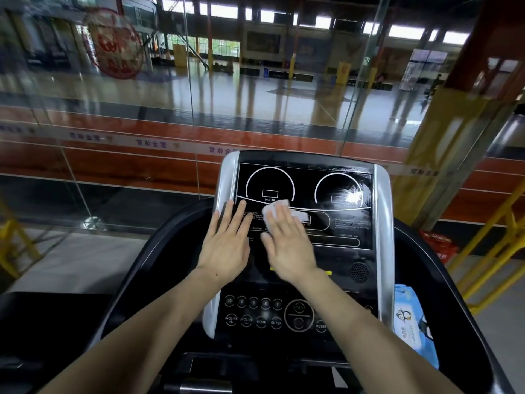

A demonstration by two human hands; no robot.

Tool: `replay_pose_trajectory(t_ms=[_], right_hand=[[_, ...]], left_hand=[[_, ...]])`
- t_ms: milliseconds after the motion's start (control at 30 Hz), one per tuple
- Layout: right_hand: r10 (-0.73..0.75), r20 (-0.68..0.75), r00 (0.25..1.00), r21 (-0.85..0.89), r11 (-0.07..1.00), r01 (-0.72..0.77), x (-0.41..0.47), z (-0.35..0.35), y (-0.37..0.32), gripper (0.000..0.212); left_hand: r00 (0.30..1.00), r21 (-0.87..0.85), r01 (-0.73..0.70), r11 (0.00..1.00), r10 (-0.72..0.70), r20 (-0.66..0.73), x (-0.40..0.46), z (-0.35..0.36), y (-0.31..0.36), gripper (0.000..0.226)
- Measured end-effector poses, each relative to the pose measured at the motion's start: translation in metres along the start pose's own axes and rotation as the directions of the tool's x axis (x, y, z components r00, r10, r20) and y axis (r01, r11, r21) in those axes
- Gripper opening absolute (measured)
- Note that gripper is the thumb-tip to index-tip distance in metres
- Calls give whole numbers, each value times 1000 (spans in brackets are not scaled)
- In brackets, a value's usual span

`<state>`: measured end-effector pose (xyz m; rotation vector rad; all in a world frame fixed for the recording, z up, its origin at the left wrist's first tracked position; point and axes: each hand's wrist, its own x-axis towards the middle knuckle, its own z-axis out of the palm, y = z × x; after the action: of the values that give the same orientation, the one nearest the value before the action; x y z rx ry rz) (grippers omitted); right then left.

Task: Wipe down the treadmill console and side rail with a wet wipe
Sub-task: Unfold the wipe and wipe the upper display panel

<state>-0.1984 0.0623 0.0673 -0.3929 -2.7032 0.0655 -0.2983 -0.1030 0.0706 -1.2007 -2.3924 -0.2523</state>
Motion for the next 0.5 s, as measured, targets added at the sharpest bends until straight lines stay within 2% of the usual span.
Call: replay_pose_trajectory(t_ms=[67, 133, 300, 400, 433, 500], right_hand=[[-82, 27, 996, -30, 996, 83, -3, 0, -3, 64], [-88, 32, 996, -60, 994, 90, -14, -6, 20, 64], [207, -88, 974, -11, 978, -209, -49, -28, 108, 67], [331, -109, 938, 85, 943, -323, -47, -26, 105, 73], [346, -105, 932, 120, 935, -333, -42, -25, 95, 72], [246, -79, 966, 111, 965, -237, -35, -21, 73, 67]], left_hand=[[1000, 7, -12, 1000, 12, 4, 0, 1, 0, 63], [999, 13, -34, 999, 34, 10, 3, 2, 3, 63], [999, -33, -52, 998, 52, 12, 14, 5, 24, 64], [997, -31, -74, 997, 75, 23, 17, 6, 35, 65], [997, -37, -75, 996, 76, 21, 18, 6, 38, 65], [997, -38, -76, 996, 77, 22, 20, 7, 41, 66]])
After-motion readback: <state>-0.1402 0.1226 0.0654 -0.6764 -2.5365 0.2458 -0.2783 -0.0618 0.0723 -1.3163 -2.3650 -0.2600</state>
